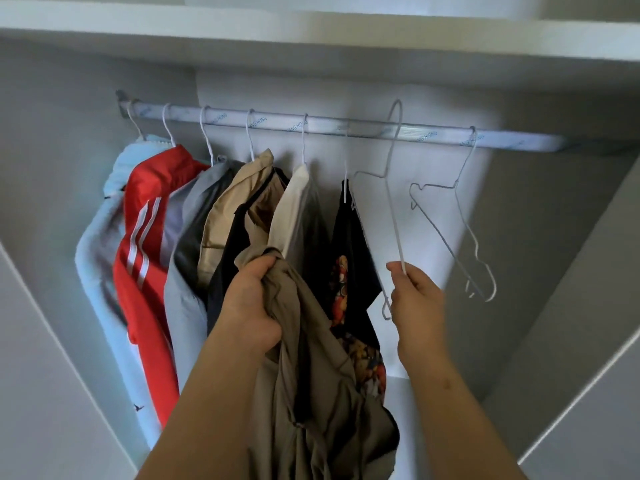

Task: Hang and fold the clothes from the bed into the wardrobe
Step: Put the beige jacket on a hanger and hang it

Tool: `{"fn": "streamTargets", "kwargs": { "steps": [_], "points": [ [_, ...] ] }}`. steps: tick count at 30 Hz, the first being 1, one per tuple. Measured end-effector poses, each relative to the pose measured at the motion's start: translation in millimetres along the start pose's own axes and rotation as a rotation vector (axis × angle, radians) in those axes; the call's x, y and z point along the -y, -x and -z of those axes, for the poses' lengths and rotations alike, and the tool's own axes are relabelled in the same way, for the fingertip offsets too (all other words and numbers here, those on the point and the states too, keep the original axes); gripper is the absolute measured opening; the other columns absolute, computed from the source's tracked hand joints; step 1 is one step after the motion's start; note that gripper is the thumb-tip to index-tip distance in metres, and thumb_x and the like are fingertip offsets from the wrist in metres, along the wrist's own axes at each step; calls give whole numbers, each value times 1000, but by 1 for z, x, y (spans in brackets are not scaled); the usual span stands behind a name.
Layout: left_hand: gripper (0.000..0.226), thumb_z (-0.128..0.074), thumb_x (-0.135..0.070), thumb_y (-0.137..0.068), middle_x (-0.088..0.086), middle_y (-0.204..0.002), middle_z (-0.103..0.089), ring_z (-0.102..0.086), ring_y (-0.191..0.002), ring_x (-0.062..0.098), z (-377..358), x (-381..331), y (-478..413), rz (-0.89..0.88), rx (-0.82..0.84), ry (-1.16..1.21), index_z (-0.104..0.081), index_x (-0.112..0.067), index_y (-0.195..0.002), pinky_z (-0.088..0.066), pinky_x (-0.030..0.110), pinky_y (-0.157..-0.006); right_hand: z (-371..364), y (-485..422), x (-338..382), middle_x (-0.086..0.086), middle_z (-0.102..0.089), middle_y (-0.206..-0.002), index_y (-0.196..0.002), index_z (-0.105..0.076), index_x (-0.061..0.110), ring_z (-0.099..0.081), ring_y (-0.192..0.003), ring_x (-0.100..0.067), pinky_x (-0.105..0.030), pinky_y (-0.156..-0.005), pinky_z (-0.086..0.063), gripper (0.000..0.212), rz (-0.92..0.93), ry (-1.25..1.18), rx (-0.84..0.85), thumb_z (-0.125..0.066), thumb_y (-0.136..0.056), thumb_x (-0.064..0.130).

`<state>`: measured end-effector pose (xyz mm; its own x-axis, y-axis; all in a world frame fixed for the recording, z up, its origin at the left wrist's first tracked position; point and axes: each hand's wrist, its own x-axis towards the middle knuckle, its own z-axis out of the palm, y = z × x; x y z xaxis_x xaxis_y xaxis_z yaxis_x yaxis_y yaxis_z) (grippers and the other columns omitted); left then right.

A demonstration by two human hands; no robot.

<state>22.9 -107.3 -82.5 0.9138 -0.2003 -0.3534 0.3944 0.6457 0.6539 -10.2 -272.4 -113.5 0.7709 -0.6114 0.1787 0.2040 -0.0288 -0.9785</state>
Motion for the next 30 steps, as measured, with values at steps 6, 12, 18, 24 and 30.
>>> {"fn": "streamTargets", "kwargs": {
  "steps": [6,12,18,24,30],
  "points": [
    [26,-49,-26,-94,4,-55,-65,-61,-52,17,49,-6,27,16,-54,-119,-62,-14,-75,-47,23,-45,-16,62,-14,17,-52,-46,-61,-70,32,-45,-41,3,-18,-53,-37,33,-50,-49,-110,-59,-89,16],
    [21,-52,-29,-93,2,-53,-65,-56,-67,16,87,1,37,113,-62,-173,-64,-16,-81,-43,28,-52,-5,121,-23,15,-47,-38,-54,-71,27,-44,-34,2,-9,-37,-35,39,-61,-154,-246,-60,-87,10],
    [26,-41,-28,-98,9,-86,-69,-51,-67,18,98,29,48,158,7,-273,-59,-12,-108,-42,30,-67,27,163,-26,13,-38,-40,-56,-72,25,-28,-37,-3,-13,-38,-27,39,-15,-175,-400,-58,-85,2],
    [21,-59,-34,-87,5,-63,-71,-68,-57,22,92,59,73,259,122,-346,-67,-14,-82,-49,29,-51,64,191,-14,14,-33,-37,-54,-70,21,-26,-34,-3,-11,-37,-23,28,60,-200,-306,-57,-76,9],
    [25,-56,-32,-90,4,-65,-67,-61,-66,19,76,85,107,199,145,-302,-67,-14,-78,-54,33,-61,118,225,0,8,-27,-37,-50,-64,12,-21,-35,-7,-13,-39,-19,19,22,-136,-112,-54,-66,13]
  ]
}}
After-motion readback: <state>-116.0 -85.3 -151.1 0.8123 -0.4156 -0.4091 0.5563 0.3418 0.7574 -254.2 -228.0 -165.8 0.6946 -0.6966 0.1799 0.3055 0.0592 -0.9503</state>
